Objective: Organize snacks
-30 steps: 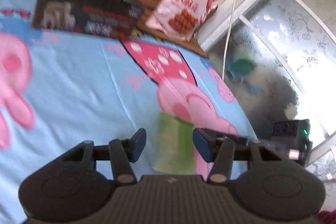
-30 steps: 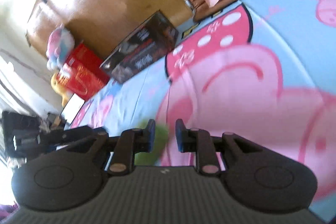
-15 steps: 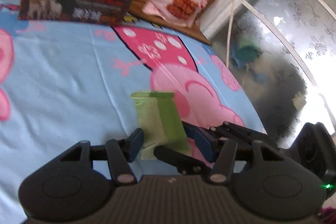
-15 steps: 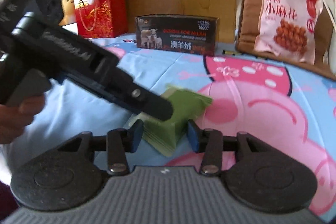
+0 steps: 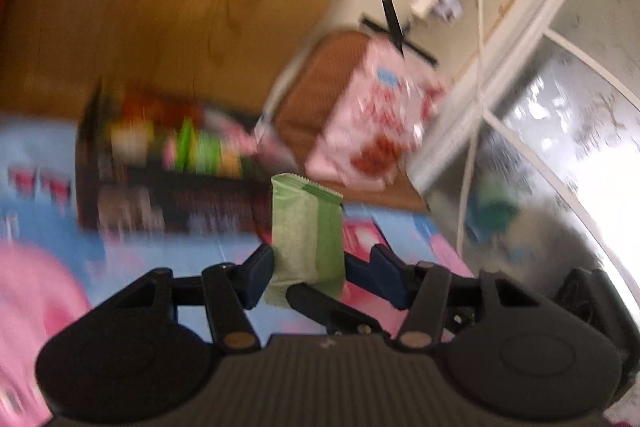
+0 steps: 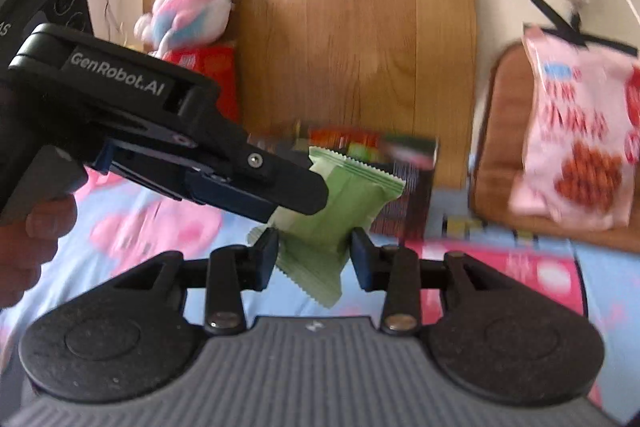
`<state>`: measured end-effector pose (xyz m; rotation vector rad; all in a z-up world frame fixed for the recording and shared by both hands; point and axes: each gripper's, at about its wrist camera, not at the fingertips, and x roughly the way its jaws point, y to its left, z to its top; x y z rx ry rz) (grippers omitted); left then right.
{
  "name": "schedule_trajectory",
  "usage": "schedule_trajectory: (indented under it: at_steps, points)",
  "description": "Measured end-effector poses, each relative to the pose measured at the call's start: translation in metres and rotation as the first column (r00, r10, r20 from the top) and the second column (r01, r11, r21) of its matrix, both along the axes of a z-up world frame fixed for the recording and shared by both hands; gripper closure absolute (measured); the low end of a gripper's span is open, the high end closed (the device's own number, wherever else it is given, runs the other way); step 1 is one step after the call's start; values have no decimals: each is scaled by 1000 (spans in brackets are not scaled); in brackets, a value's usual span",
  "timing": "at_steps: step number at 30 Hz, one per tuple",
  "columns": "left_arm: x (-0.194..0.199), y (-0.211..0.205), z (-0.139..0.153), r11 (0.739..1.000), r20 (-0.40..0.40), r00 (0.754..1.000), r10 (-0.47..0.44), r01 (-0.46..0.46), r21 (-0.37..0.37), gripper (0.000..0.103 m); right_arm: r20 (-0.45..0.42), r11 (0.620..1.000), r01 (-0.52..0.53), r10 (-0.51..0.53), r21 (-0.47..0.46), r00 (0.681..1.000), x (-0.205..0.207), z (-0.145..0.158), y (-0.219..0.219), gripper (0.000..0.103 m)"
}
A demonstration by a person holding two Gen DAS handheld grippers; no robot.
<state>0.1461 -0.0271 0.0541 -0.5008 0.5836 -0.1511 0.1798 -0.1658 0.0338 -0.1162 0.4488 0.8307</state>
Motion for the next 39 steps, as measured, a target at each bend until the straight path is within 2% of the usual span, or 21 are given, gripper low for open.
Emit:
schedule_trajectory:
  at_steps: [4, 7, 11, 13, 14, 16, 20, 24, 27, 30, 32, 34, 36, 38, 39]
  points:
    - [38, 29, 11, 996, 22, 997, 79, -80, 33, 49, -23, 999, -13, 15, 52, 1000, 57, 12, 24, 61]
    - [61, 54, 4, 988, -3, 989, 146, -146, 40, 48, -70, 996, -30, 36, 83, 997, 96, 8, 47, 60]
    - [76, 71, -19, 975, -57, 975, 213, -209, 72, 47, -102, 993, -81, 90, 83, 991, 118, -12, 76, 60]
    - [74, 73, -27, 974, -72, 972, 222, -217, 67, 47, -110, 995, -53, 62, 86, 992, 121, -19, 79, 53]
    - [69, 74, -26, 975, -55, 974, 220, -217, 50, 46, -124, 995, -39, 51, 96, 991, 122, -18, 76, 53]
    - [57, 72, -21, 976, -35, 976, 217, -216, 32, 46, -149, 990, -29, 50, 138, 988, 119, -14, 62, 52]
    - [21, 57, -5, 979, 31, 979, 200, -201, 38, 46, -132, 984, 11, 12, 175, 991, 92, -5, 23, 51]
    - [-23, 27, -5, 978, 56, 982, 181, -186, 91, 45, -181, 971, 75, -34, 227, 983, 57, 0, -19, 50]
    - [-56, 5, -21, 975, 21, 982, 190, -191, 112, 44, -286, 955, 148, -72, 255, 956, 27, -11, -49, 50]
    - [-80, -13, -47, 976, -50, 982, 185, -177, 130, 44, -354, 945, 212, -115, 249, 928, -3, -26, -76, 49]
    - [-94, -22, -65, 975, -88, 978, 189, -177, 134, 44, -371, 944, 235, -137, 233, 918, -14, -33, -88, 49]
    - [-108, -28, -78, 968, -101, 971, 215, -198, 153, 44, -351, 939, 268, -182, 214, 918, -20, -34, -98, 49]
    - [-127, -34, -86, 956, -49, 969, 242, -230, 185, 42, -351, 922, 314, -223, 227, 909, -23, -39, -108, 48]
    - [-137, -41, -90, 941, -11, 966, 257, -248, 231, 41, -398, 895, 360, -240, 261, 885, -17, -46, -119, 46]
    - [-140, -42, -89, 937, 1, 965, 263, -256, 238, 38, -411, 881, 375, -240, 288, 880, -15, -47, -124, 46]
